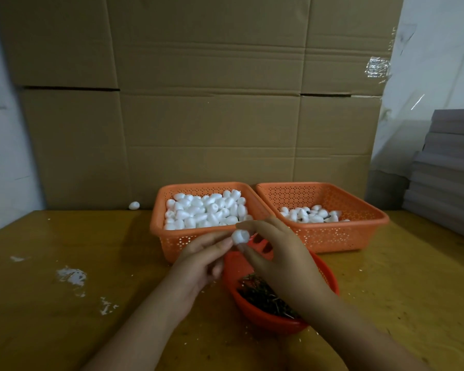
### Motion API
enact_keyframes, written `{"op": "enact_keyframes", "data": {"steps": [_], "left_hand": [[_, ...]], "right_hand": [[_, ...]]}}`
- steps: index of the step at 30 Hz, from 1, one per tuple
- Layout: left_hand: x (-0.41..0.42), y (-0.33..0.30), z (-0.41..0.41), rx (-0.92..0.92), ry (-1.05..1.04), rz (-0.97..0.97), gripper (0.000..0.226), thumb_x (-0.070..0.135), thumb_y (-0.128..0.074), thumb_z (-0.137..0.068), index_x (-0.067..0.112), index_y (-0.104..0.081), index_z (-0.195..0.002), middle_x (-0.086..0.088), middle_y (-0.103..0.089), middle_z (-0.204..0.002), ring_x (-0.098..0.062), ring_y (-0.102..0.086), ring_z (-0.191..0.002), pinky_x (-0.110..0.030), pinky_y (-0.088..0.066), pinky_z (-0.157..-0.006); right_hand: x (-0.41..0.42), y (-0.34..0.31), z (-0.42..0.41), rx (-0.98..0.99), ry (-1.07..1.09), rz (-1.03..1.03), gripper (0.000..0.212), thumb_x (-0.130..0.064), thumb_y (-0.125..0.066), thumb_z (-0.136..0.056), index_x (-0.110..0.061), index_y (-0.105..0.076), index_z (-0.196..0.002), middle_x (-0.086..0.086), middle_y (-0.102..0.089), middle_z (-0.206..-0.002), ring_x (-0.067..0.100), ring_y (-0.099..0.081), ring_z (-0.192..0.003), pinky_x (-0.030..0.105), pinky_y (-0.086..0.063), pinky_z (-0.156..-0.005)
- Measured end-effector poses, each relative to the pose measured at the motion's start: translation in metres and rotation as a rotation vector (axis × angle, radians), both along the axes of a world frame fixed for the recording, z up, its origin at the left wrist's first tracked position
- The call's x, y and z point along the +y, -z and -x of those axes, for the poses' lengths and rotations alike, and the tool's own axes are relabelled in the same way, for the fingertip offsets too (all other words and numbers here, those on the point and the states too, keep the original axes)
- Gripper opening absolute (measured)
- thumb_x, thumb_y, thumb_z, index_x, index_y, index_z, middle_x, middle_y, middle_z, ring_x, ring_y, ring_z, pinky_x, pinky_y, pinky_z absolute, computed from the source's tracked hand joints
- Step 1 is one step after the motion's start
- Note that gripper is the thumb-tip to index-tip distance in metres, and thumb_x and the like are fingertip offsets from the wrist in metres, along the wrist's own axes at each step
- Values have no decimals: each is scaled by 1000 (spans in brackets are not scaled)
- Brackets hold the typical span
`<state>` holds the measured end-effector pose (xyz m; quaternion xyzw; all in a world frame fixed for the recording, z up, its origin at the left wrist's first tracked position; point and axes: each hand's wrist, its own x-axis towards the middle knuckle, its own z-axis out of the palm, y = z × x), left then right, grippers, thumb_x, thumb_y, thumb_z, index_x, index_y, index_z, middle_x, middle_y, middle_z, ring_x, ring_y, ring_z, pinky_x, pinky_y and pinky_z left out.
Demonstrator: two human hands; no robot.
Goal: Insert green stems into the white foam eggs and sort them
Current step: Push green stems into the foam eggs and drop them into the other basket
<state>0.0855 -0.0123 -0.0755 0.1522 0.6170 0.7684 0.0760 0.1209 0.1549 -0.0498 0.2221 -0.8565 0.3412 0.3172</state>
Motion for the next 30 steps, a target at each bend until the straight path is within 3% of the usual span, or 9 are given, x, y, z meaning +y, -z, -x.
{"op": "enact_keyframes", "data": {"steps": [5, 10, 13, 19, 24, 27, 30], "left_hand": [[11, -13, -9, 75, -106, 115, 19, 33, -60, -92, 38, -74, -103, 6, -54, -51, -1, -47, -43, -12, -35, -41], [17, -23, -18, 140, -86, 127, 34, 54, -61, -75, 34, -75, -99, 15, -68, -69, 1, -58, -54, -12, -37, -45], [19, -26, -21, 119, -54, 97, 23, 46, -59, -85, 33, -75, -94, 8, -72, -77, -6, -64, -61, -13, -39, -46], [20, -24, -20, 66, -22, 54, 28, 32, -47, -99, 21, -72, -106, -5, -74, -93, -17, -68, -70, -24, -38, -54], [24, -25, -22, 81, -74, 98, 34, 53, -55, -87, 31, -69, -110, 6, -74, -102, -6, -67, -76, -26, -39, -58], [23, -25, -22, 93, -93, 95, 23, 40, -59, -90, 29, -69, -108, 7, -75, -100, -1, -65, -73, -25, -39, -58], [22, -27, -21, 44, -74, 34, 25, 32, -48, -100, 22, -66, -113, 0, -76, -99, -7, -67, -73, -25, -40, -59]], "right_hand": [[4, -10, -2, 84, 51, -3, 24, -25, -67, -89, -19, -68, -112, -11, -62, -106, 0, -56, -97, 20, -47, -83], [0, -11, -7, 189, 76, -41, 32, -20, -71, -87, -14, -64, -118, -6, -64, -100, 7, -59, -95, 28, -49, -82], [0, -11, -8, 176, 37, -39, 34, -19, -72, -86, -15, -63, -119, -7, -63, -103, 8, -58, -99, 27, -46, -87], [3, -10, -4, 125, 16, -18, 24, -16, -71, -85, -17, -69, -109, -8, -63, -104, 8, -55, -100, 27, -44, -88], [4, -7, -3, 200, 67, -138, 30, -17, -73, -84, -19, -69, -113, -4, -62, -99, 13, -54, -92, 28, -44, -80], [2, -6, -4, 181, 55, -112, 33, -21, -72, -85, -19, -66, -117, -5, -61, -102, 12, -55, -96, 27, -44, -84], [2, -8, -4, 92, 32, -32, 34, -24, -71, -86, -21, -63, -119, -9, -60, -100, 9, -54, -96, 29, -45, -87]]}}
